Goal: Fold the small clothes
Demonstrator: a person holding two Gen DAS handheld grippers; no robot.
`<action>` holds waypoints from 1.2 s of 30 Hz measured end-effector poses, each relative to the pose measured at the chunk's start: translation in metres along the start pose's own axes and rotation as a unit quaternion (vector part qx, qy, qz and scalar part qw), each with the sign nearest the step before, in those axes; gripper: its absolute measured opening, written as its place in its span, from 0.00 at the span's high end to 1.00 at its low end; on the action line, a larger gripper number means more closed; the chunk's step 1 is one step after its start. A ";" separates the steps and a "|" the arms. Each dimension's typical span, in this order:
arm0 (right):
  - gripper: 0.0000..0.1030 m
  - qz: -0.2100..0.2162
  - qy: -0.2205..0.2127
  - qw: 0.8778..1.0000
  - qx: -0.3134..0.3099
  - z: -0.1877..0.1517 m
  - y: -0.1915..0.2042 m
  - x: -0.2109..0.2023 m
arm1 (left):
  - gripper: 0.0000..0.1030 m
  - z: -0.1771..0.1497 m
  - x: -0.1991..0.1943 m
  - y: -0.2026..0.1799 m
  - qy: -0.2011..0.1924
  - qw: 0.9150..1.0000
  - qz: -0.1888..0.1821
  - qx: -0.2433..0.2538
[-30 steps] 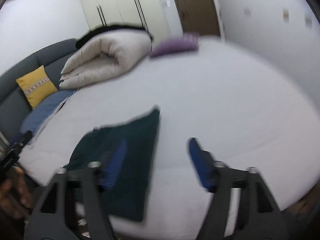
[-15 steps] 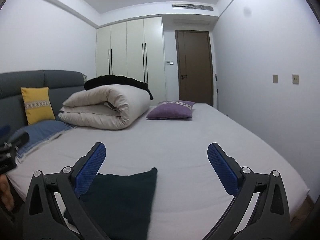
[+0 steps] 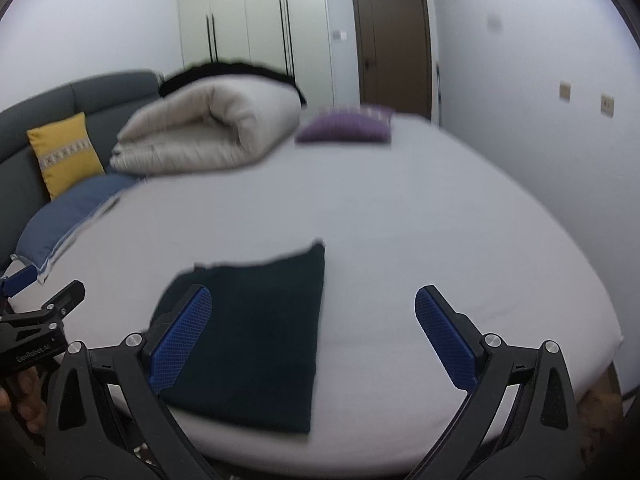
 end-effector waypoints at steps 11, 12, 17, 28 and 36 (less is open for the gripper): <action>0.00 -0.023 0.076 0.997 0.024 -0.049 -0.001 0.058 | 0.00 -0.062 0.043 -0.014 0.106 0.993 -0.032 -0.030; 0.00 -0.023 0.079 0.996 0.022 -0.053 -0.001 0.061 | 0.00 -0.064 0.043 -0.015 0.107 0.993 -0.031 -0.029; 0.00 -0.023 0.094 0.995 0.002 -0.067 0.007 0.079 | 0.00 -0.069 0.044 -0.017 0.107 0.993 -0.031 -0.027; 0.00 -0.019 0.122 0.992 -0.005 -0.086 0.013 0.105 | 0.00 -0.077 0.046 -0.018 0.121 0.992 -0.032 -0.026; 0.00 -0.018 0.130 0.991 -0.008 -0.091 0.020 0.112 | 0.00 -0.082 0.049 -0.017 0.129 0.991 -0.032 -0.027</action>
Point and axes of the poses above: each gripper's, at about its wrist camera, not at the fingertips, and x roughly the way its jaws point, y to its left, z to its top, the point moved 9 cm from there along x, roughly the way its jaws point, and after that the axes turned 6 degrees about -y, right-handed, at the moved point
